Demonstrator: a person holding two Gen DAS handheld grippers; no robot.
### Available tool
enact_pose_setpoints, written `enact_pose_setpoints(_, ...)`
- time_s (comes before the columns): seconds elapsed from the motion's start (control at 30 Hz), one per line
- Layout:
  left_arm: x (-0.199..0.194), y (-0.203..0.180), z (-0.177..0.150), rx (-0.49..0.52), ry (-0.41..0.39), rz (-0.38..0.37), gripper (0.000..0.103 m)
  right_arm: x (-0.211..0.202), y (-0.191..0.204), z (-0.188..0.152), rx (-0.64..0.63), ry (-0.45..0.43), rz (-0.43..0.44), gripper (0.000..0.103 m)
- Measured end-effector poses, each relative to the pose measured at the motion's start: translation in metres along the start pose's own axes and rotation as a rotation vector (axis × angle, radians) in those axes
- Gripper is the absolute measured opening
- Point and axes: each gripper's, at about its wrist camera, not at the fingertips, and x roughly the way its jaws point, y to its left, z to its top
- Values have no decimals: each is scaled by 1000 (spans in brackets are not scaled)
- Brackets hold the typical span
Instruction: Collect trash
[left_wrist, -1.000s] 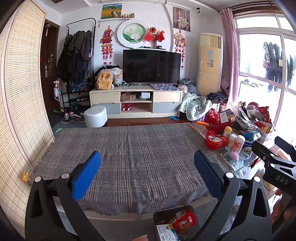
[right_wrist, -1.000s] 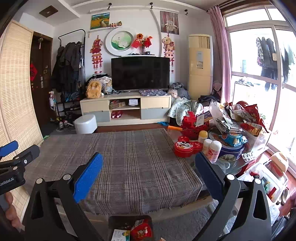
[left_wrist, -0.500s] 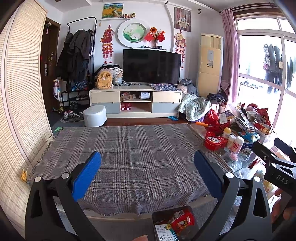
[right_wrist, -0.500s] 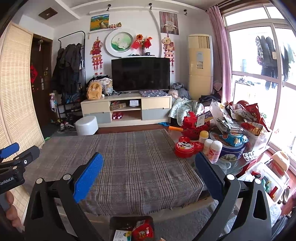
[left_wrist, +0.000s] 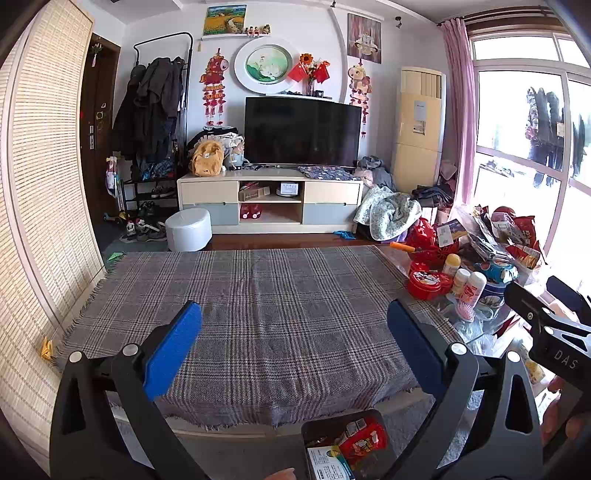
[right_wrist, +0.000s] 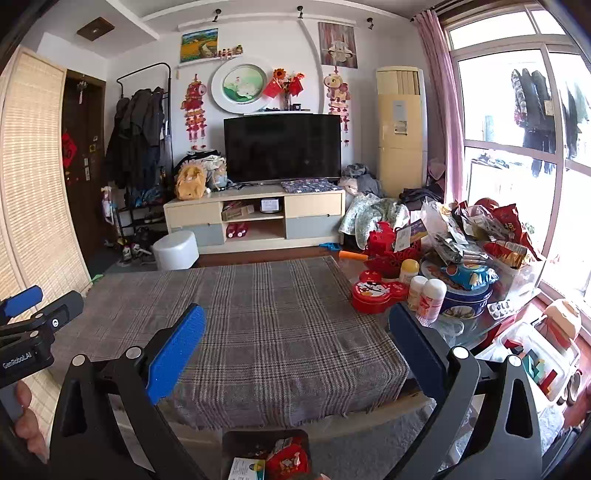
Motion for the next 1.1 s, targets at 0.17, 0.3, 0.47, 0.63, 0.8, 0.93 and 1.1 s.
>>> enact_pose_setpoints(0.17,1,0,1,-1,1,-4,95,-1,3,-1,0,1,4,100)
enact_pose_setpoints(0.3,1,0,1,-1,0,-2,95,-1,3,-1,2,1,5,100)
enact_pose_setpoints(0.47,2,-3,3,-4,3,3,95,-3,4,-2,6,1,7,100)
enact_pose_setpoints(0.63,2,-4,2,-4,3,3,95,-3,6,-3,7,2,10,100)
enact_pose_setpoints(0.8,2,-5,2,-5,2,4,95,-4,7,-3,6,3,11,100)
enact_pose_setpoints(0.93,2,-5,2,-5,2,4,95,-5,9,-3,5,1,15,100)
enact_pose_setpoints(1.1,2,-7,3,-3,1,4,95,-5,9,-3,6,1,15,100)
